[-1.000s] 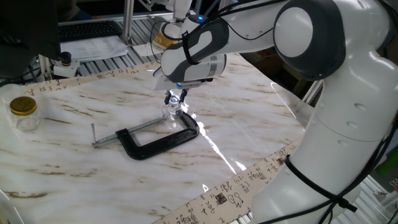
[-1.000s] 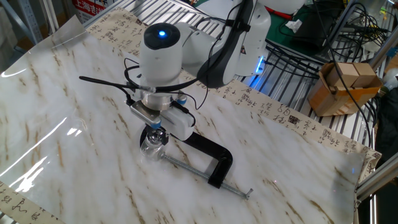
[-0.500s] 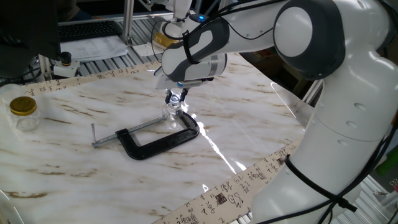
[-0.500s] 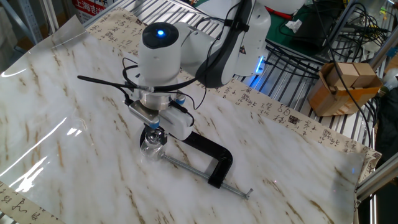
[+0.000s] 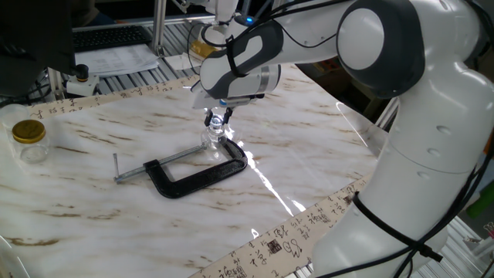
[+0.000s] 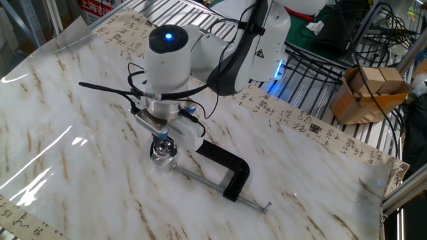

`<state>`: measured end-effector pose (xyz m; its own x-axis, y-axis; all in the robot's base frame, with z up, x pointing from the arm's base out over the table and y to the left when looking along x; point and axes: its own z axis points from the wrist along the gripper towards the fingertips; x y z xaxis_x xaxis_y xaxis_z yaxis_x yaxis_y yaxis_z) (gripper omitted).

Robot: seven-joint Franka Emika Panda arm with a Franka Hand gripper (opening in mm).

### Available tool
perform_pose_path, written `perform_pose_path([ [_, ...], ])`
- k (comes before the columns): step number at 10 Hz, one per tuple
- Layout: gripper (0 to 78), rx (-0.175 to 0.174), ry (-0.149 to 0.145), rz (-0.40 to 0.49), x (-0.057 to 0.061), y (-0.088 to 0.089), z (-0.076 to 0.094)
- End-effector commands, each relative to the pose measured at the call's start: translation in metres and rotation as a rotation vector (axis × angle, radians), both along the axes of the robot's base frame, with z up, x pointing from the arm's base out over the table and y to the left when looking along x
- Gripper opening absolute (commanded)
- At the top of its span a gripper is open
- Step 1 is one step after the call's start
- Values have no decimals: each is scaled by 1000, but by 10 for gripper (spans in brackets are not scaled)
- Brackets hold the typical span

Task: Screw the lid onto the jar

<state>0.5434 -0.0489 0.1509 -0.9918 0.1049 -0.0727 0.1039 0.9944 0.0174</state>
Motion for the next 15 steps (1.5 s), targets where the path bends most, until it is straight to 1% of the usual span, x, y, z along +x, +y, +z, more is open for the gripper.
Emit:
perform_pose_path([
  [1, 15, 5, -2, -6, 1, 0, -2],
  [8, 15, 10, -3, 1, 1, 1, -9],
  [15, 15, 2, -4, 11, -3, -2, -8],
])
